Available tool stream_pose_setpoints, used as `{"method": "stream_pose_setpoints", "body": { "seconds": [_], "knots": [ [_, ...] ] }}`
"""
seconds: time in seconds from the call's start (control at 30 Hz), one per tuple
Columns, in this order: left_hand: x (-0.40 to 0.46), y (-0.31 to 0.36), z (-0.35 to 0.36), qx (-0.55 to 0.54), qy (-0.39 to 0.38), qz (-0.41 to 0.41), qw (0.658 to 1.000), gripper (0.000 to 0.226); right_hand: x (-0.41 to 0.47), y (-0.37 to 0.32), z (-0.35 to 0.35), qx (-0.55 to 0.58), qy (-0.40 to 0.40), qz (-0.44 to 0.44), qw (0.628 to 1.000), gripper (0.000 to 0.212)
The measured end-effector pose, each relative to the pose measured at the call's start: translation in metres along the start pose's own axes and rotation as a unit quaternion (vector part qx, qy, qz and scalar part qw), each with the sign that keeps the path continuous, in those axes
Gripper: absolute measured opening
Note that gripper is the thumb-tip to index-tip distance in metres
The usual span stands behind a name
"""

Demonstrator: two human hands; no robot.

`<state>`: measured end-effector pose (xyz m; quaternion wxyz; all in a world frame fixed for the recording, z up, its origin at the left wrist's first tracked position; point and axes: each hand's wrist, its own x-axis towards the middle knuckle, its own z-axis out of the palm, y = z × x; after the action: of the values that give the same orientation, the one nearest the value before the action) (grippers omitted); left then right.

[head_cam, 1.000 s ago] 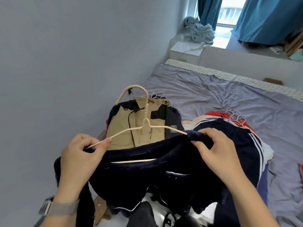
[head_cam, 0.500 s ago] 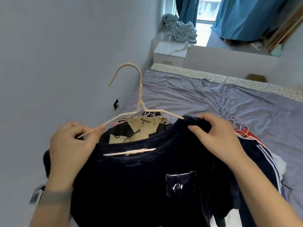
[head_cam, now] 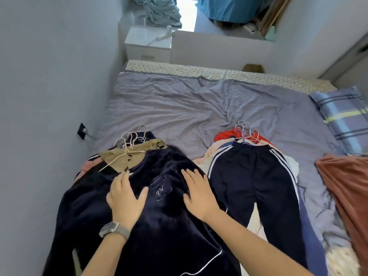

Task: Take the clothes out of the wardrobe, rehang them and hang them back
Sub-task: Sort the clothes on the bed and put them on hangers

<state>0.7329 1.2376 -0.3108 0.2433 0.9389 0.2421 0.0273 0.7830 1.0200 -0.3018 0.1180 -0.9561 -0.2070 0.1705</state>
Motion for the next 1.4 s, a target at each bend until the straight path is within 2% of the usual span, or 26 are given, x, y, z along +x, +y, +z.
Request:
{"method": "stream_pose_setpoints", "body": {
  "seconds": [0.1,0.2,0.27,0.37,0.5,0.63,0.8,0.9,1.0,1.13,1.23,1.27,1.4],
  "knots": [
    [-0.019,0.021,0.036,-0.018,-0.087,0.025,0.996,0.067,-0.027,0.069,0.0,0.071,0.003,0.1,0.992,0.072],
    [-0.025,0.053,0.059,-0.057,-0.152,0.044,0.986,0.06,-0.055,0.154,0.001,0.173,0.0,0.268,0.948,0.074],
    [-0.029,0.079,0.071,-0.068,-0.186,0.053,0.979,0.06,-0.076,0.212,0.003,0.202,-0.011,0.333,0.921,0.073],
    [-0.038,0.123,0.091,-0.101,-0.254,0.063,0.96,0.062,-0.106,0.284,0.002,0.177,-0.031,0.378,0.908,0.067],
    [-0.065,0.195,0.128,-0.075,-0.358,0.088,0.926,0.072,-0.133,0.367,-0.001,0.166,-0.063,0.371,0.912,0.057],
    [-0.098,0.276,0.184,-0.08,-0.314,0.057,0.944,0.067,-0.128,0.459,-0.003,0.195,-0.063,0.338,0.918,0.04],
    [-0.131,0.381,0.254,-0.104,-0.279,0.0,0.955,0.06,-0.106,0.547,-0.028,0.227,-0.073,0.292,0.926,0.042],
    [-0.133,0.418,0.284,-0.114,-0.259,-0.014,0.959,0.049,-0.079,0.595,-0.037,0.249,-0.096,0.279,0.922,0.044],
    [-0.118,0.43,0.307,-0.144,-0.217,-0.07,0.963,0.045,-0.05,0.632,-0.026,0.238,-0.137,0.261,0.925,0.051],
    [-0.097,0.424,0.331,-0.185,-0.205,-0.172,0.946,0.039,-0.008,0.65,-0.009,0.22,-0.192,0.226,0.929,0.062],
    [-0.09,0.417,0.345,-0.198,-0.192,-0.22,0.936,0.037,0.032,0.659,-0.001,0.227,-0.148,0.195,0.943,0.084],
    [-0.09,0.415,0.349,-0.201,-0.187,-0.232,0.933,0.036,0.05,0.666,0.007,0.228,-0.124,0.184,0.948,0.085],
    [-0.094,0.403,0.358,-0.21,-0.162,-0.269,0.926,0.034,0.111,0.673,0.002,0.252,-0.029,0.15,0.956,0.073]
  ]
}}
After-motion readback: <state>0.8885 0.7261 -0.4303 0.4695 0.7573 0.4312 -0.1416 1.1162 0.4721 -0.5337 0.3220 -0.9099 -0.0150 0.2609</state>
